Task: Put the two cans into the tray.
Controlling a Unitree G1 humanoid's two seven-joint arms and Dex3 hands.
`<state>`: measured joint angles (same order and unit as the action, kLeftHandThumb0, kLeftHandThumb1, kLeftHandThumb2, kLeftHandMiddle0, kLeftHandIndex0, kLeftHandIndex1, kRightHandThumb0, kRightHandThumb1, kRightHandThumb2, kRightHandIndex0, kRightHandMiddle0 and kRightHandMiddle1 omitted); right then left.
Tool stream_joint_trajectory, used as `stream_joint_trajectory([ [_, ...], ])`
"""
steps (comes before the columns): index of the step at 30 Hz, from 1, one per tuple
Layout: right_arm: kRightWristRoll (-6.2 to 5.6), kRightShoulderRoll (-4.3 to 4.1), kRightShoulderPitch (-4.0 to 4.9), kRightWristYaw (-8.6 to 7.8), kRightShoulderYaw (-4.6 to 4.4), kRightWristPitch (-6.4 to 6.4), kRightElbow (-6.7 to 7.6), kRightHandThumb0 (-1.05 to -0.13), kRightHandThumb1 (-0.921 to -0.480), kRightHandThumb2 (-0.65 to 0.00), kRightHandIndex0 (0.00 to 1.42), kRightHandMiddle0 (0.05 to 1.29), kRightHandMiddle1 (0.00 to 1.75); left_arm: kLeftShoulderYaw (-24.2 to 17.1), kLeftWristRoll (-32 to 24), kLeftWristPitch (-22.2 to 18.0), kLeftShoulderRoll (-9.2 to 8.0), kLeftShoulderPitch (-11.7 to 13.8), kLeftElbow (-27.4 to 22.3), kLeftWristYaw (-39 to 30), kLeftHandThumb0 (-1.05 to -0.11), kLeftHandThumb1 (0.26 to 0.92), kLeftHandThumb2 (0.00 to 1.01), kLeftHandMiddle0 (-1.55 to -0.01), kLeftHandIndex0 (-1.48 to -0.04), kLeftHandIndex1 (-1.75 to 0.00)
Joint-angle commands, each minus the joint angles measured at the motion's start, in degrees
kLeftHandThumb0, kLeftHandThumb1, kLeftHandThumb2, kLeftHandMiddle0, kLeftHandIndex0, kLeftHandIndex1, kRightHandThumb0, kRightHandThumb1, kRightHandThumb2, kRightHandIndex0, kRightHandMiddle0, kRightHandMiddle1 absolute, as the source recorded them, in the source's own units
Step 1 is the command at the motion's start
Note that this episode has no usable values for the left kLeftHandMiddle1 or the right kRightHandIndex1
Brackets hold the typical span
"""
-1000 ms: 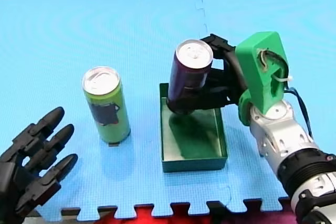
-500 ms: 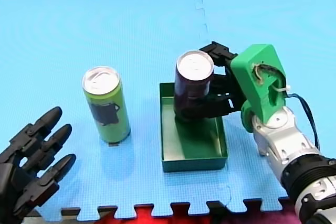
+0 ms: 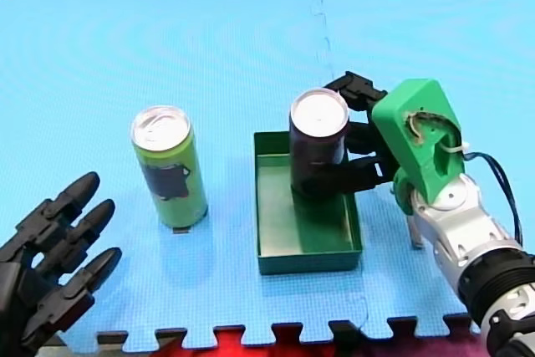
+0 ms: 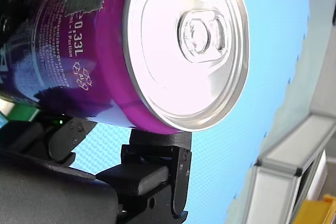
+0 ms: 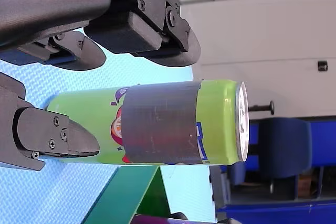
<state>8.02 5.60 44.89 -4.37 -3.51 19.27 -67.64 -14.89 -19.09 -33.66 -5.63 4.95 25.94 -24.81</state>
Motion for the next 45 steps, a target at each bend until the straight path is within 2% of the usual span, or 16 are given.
stream_joint_trajectory([
  [1, -0.11, -0.41, 0.3, 0.2, 0.15, 0.75, -0.05, -0.153, -0.791, -0.017, 0.95, 0.59, 1.75, -0.2, -0.1, -0.4, -0.2, 0.0, 0.2, -0.1, -1.048, 0.921, 0.2, -0.45, -0.56, 0.0],
  [8, 0.13, -0.7, -0.04, 0.95, 0.07, 0.65, -0.4, -0.154, -0.789, -0.017, 0.95, 0.6, 1.75, -0.1, -0.1, -0.2, -0.2, 0.7, -1.0, 0.0, -1.048, 0.921, 0.2, -0.45, -0.56, 0.0],
  [14, -0.14, -1.06, -0.53, 1.29, 0.52, 1.04, -1.57, -0.157, -0.788, -0.016, 0.95, 0.61, 1.75, -0.1, -0.2, 0.1, -0.11, 1.1, -1.8, 0.1, -1.048, 0.921, 0.21, -0.45, -0.56, 0.0],
  [20, -0.44, -0.94, -0.75, 1.54, 0.91, 0.97, -2.01, -0.159, -0.787, -0.016, 0.95, 0.61, 1.75, 0.1, -0.3, 0.7, 0.12, 1.7, -2.9, 0.4, -1.048, 0.921, 0.21, -0.45, -0.56, 0.0],
  [29, -1.33, -0.63, -1.43, 1.2, 1.61, 1.85, -2.4, -0.161, -0.786, -0.016, 0.95, 0.62, 1.75, 0.3, -0.4, 1.4, 0.43, 2.2, -4.1, 0.7, -1.048, 0.921, 0.2, -0.45, -0.56, 0.0],
  [35, -1.47, -0.45, -1.7, 0.98, 1.89, 2.3, -2.63, -0.164, -0.786, -0.016, 0.96, 0.62, 1.75, 0.5, -0.3, 2.2, 0.51, 2.6, -5.3, 1.2, -1.048, 0.921, 0.2, -0.45, -0.55, 0.0],
  [45, -1.19, -0.32, -1.58, 1.3, 1.89, 2.11, -2.6, -0.167, -0.785, -0.016, 0.96, 0.63, 1.75, 1.0, 0.0, 3.2, 0.79, 3.3, -6.8, 2.0, -1.048, 0.921, 0.19, -0.44, -0.54, 0.0],
])
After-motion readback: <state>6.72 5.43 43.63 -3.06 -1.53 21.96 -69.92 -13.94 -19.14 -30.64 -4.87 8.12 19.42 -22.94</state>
